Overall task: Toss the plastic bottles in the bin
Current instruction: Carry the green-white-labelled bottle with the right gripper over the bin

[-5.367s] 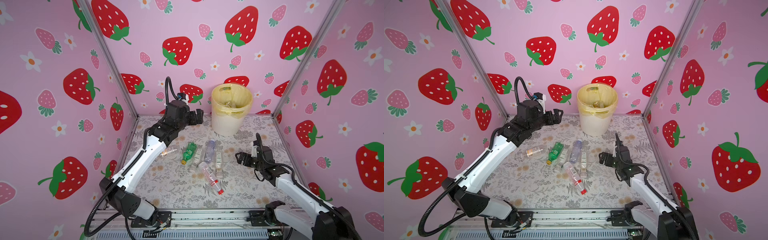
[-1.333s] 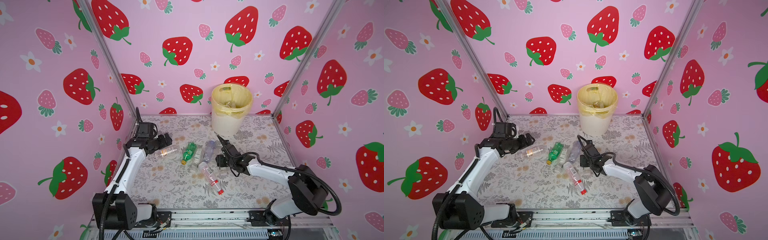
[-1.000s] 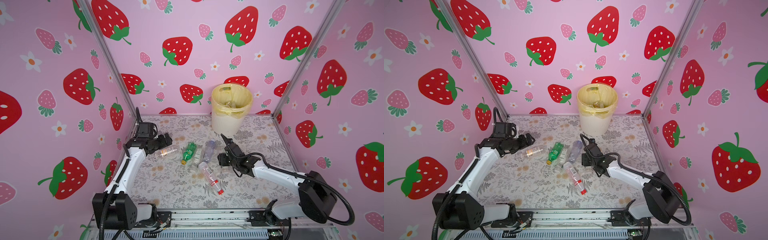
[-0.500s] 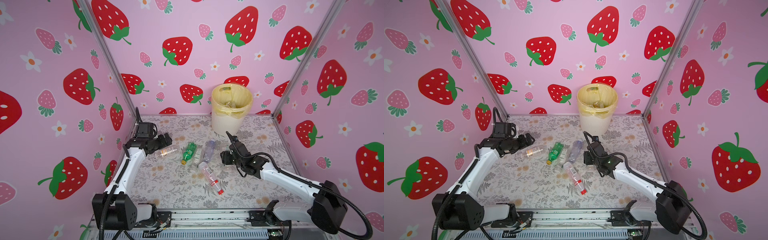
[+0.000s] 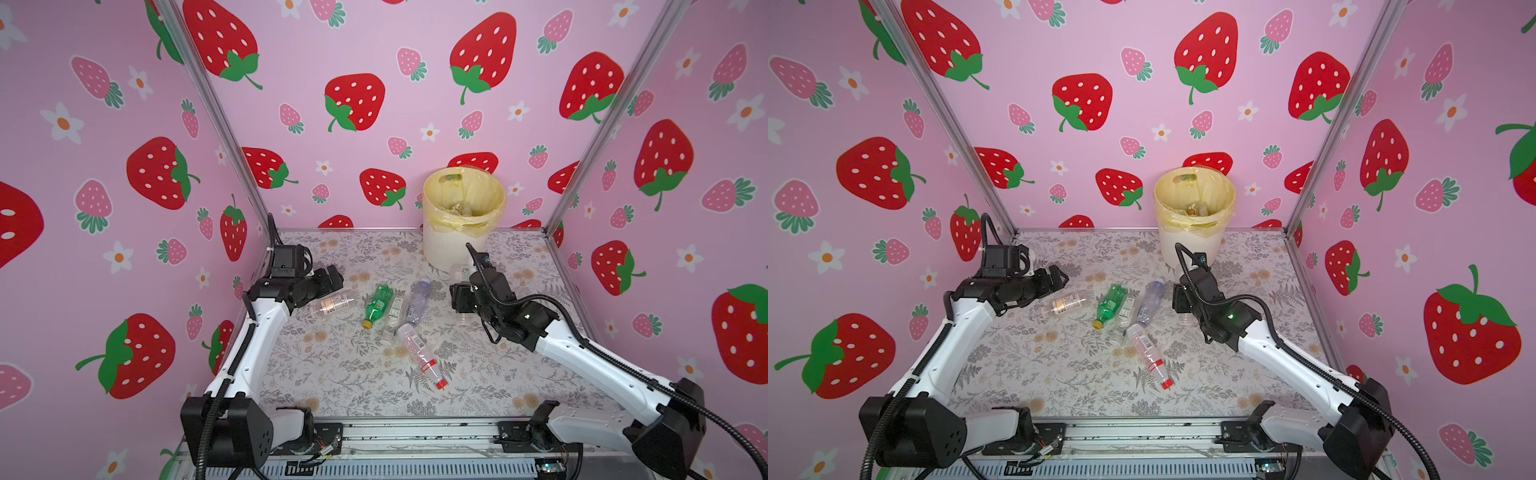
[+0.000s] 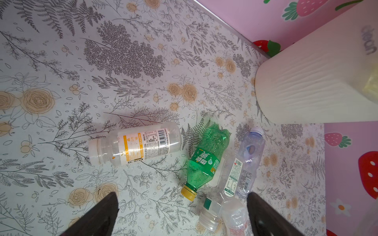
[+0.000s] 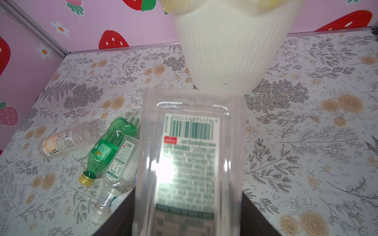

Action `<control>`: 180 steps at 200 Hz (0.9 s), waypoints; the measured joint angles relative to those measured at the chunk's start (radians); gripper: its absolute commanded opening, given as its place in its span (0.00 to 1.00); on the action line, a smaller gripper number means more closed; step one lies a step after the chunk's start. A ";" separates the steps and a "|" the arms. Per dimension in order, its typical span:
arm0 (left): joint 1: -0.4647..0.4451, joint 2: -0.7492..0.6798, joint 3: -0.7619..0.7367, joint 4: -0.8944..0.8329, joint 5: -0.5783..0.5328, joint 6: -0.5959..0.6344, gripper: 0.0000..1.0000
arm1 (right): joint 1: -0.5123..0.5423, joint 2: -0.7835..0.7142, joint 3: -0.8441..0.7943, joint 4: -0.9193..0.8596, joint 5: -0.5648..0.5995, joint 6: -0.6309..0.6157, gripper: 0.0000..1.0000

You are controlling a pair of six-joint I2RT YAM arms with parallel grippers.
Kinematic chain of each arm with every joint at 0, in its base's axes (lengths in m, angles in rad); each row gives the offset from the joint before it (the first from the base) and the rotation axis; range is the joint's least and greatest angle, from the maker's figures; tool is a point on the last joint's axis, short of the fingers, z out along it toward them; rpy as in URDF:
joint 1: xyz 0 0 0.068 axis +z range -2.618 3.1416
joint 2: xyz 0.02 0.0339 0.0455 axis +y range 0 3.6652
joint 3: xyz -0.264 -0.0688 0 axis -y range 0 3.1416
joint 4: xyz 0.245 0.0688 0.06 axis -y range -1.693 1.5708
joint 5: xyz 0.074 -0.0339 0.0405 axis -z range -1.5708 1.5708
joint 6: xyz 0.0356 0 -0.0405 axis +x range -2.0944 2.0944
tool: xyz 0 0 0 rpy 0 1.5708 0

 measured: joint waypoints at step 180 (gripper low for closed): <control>0.003 -0.023 -0.006 0.011 0.034 -0.006 1.00 | -0.166 -0.004 0.180 0.140 0.013 -0.196 0.65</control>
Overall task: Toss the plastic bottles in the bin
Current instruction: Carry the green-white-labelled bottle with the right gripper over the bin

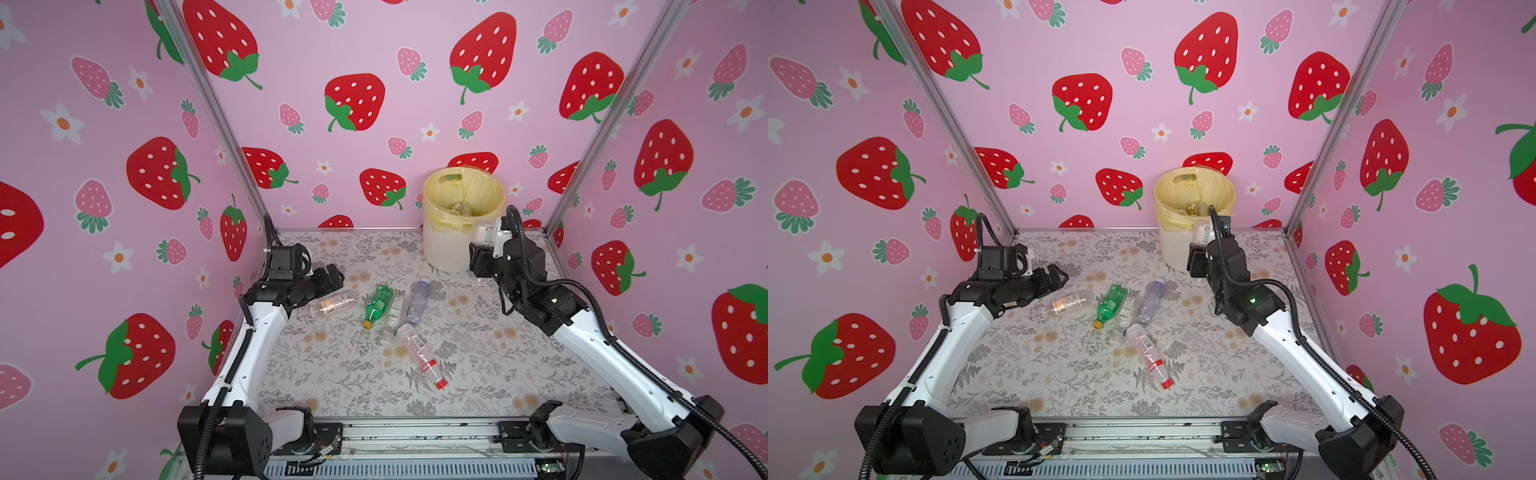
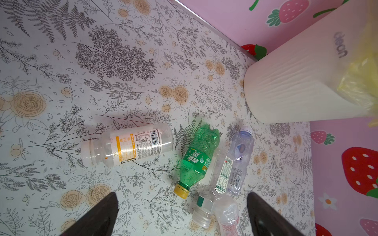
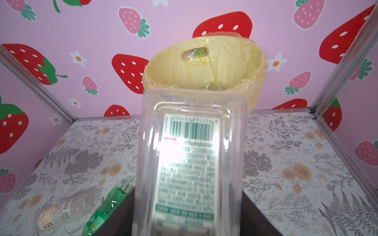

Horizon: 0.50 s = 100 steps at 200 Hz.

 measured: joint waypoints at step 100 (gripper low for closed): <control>0.006 0.000 -0.004 0.005 -0.002 0.000 1.00 | -0.027 -0.009 -0.063 0.102 -0.055 -0.011 0.65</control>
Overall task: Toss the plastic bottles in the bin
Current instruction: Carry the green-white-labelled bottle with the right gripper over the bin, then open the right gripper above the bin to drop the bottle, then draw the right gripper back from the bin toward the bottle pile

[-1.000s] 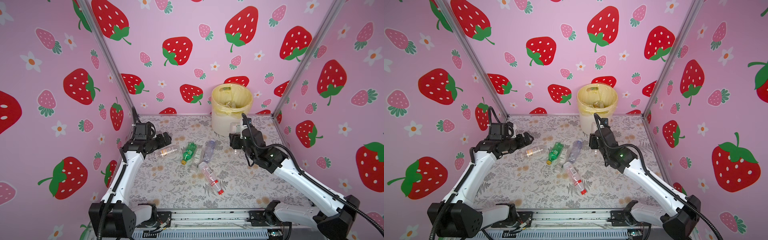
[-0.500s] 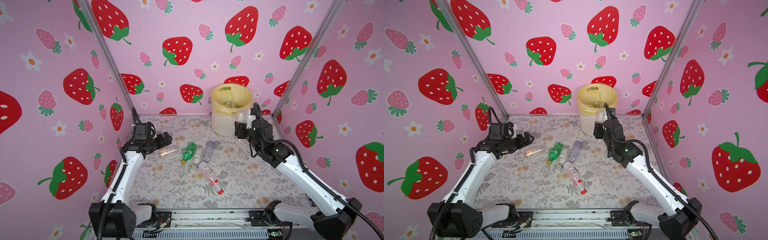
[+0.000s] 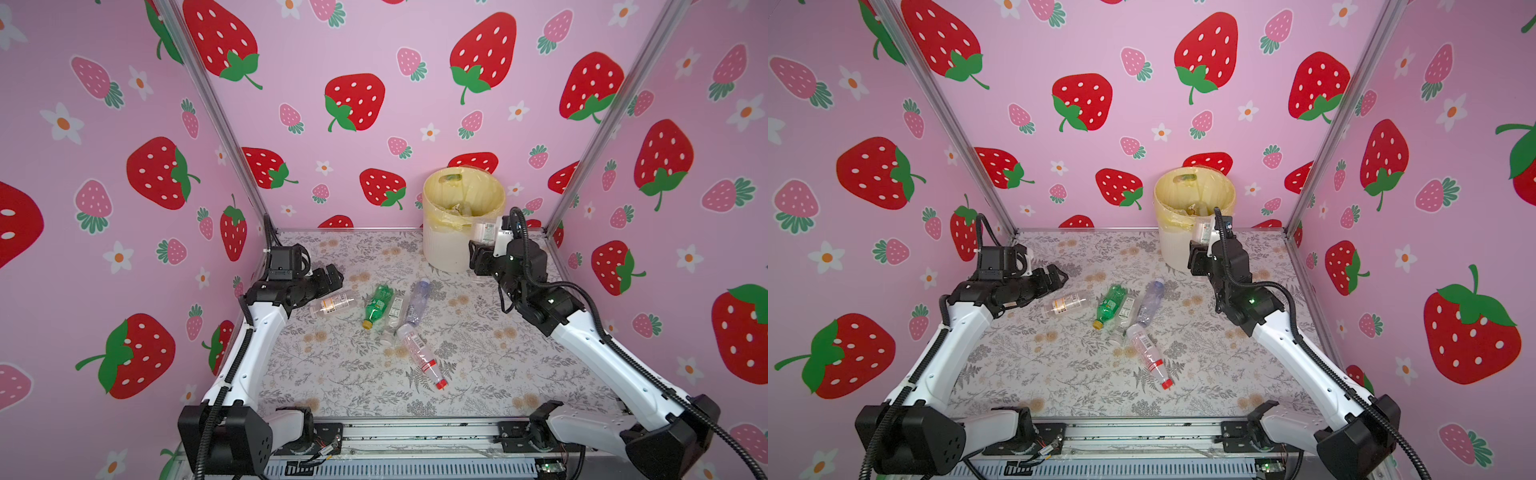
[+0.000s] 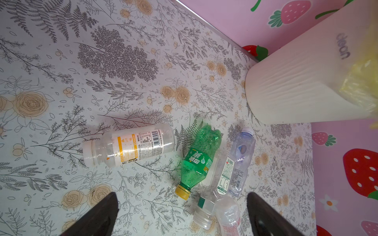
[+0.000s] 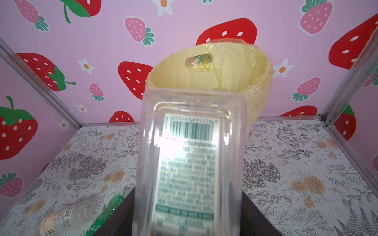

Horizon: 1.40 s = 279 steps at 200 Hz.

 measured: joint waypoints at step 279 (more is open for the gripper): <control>0.066 0.033 -0.004 0.014 0.044 -0.027 1.00 | -0.225 0.157 0.240 0.029 -0.235 -0.039 0.99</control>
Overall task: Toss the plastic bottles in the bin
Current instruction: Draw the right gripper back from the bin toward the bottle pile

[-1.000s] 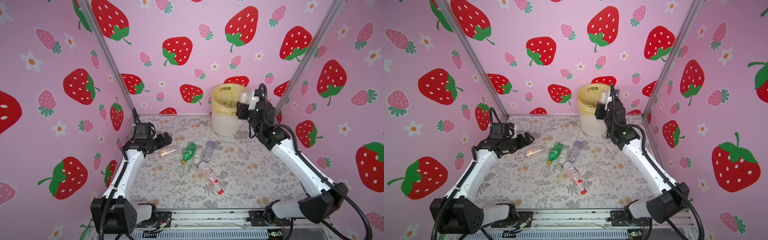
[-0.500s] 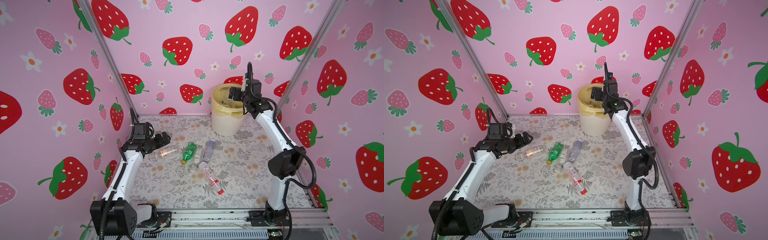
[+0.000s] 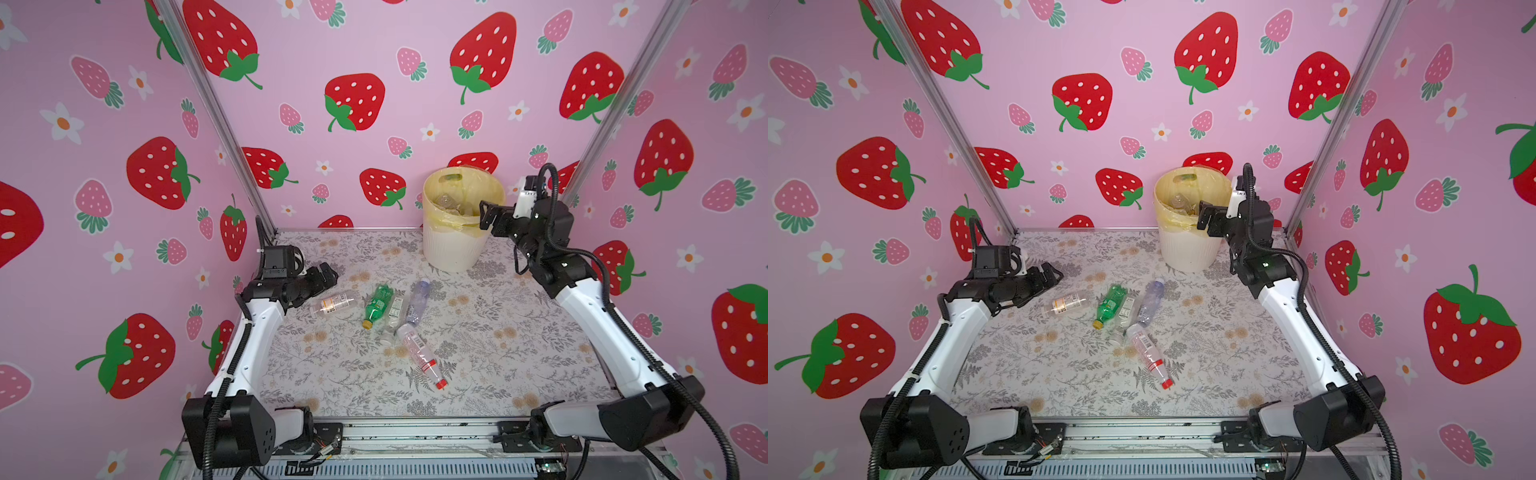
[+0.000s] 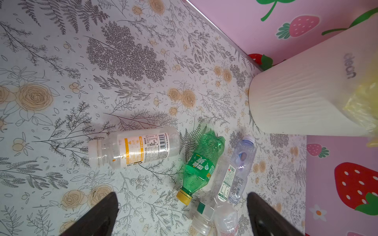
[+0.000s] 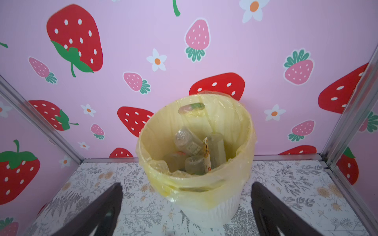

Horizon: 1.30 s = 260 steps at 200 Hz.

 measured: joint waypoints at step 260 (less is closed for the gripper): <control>0.001 0.025 -0.013 -0.039 -0.243 -0.315 0.99 | 0.000 -0.470 -0.644 -0.032 -0.121 0.170 0.99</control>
